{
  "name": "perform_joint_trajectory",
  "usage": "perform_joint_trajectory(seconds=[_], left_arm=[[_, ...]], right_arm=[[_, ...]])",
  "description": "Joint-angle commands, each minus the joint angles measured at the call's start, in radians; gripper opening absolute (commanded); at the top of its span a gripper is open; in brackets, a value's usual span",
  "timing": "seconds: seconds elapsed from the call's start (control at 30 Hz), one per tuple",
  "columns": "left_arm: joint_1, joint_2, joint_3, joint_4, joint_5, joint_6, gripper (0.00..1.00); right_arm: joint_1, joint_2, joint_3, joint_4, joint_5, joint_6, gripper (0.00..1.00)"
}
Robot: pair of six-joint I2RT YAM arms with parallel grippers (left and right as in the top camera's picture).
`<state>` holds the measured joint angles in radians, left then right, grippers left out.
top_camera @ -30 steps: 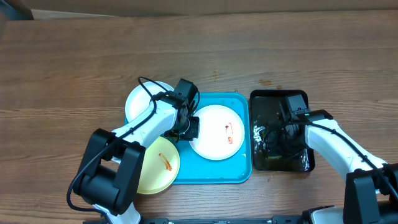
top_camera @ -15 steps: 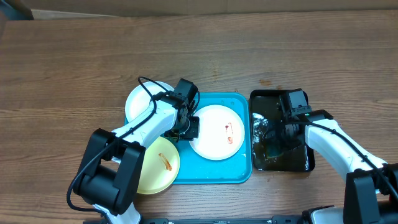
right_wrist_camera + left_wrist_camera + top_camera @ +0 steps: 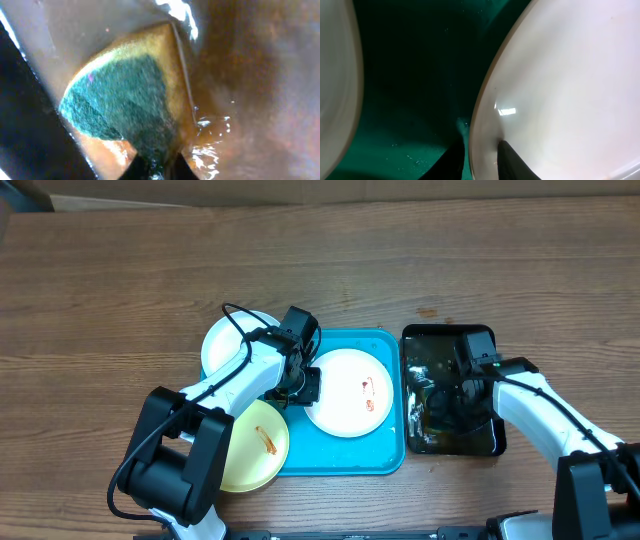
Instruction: Clean dirty plates on tray and stack at the side
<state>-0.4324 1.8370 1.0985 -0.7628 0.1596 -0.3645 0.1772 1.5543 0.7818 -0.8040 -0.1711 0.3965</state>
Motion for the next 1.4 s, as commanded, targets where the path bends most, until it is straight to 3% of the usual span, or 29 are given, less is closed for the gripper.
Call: perform_joint_trajectory(seconds=[0.0,0.07,0.1,0.27,0.4,0.67,0.77,0.83,0.93,0.97,1.0,1.03,1.37], left_arm=[[-0.005,0.020,-0.008,-0.008,-0.009,0.001,0.24],[-0.005,0.020,-0.008,-0.011,-0.010,0.001,0.16],[-0.005,0.020,-0.008,-0.010,-0.010,0.001,0.04],[-0.005,0.020,-0.008,-0.010,-0.010,0.001,0.04],[-0.005,0.020,-0.008,-0.003,-0.011,-0.014,0.04],[-0.005,0.020,-0.008,0.035,-0.011,-0.190,0.05],[-0.005,0.020,-0.008,0.043,-0.010,-0.193,0.55],[-0.005,0.020,-0.007,0.050,-0.013,-0.185,0.60],[-0.005,0.019,-0.003,0.066,-0.013,-0.181,0.51],[-0.005,0.019,-0.001,0.066,-0.013,-0.180,0.40],[-0.005,0.019,0.001,0.069,-0.013,-0.166,0.19],[-0.005,0.018,0.004,0.068,-0.013,-0.150,0.04],[-0.010,0.012,0.005,0.002,-0.134,-0.246,0.04]], right_arm=[[-0.007,-0.002,0.009,-0.021,0.011,-0.008,0.04],[-0.010,-0.011,0.083,-0.095,0.013,-0.028,0.04],[-0.009,-0.025,0.157,-0.161,0.014,-0.052,0.04],[-0.008,-0.066,0.308,-0.325,0.039,-0.056,0.04],[-0.008,-0.077,0.306,-0.354,0.089,-0.056,0.04],[-0.008,-0.077,0.299,-0.354,0.140,-0.048,0.04],[-0.008,-0.077,0.299,-0.362,0.140,-0.048,0.04],[-0.008,-0.077,0.299,-0.365,0.140,-0.048,0.04],[-0.008,-0.077,0.297,-0.365,0.140,-0.048,0.04],[-0.008,-0.077,0.294,-0.365,0.140,-0.048,0.04],[-0.008,-0.077,0.290,-0.365,0.140,-0.048,0.04],[-0.008,-0.077,0.285,-0.365,0.139,-0.048,0.04],[-0.008,-0.077,0.270,-0.309,0.058,-0.169,0.04]])
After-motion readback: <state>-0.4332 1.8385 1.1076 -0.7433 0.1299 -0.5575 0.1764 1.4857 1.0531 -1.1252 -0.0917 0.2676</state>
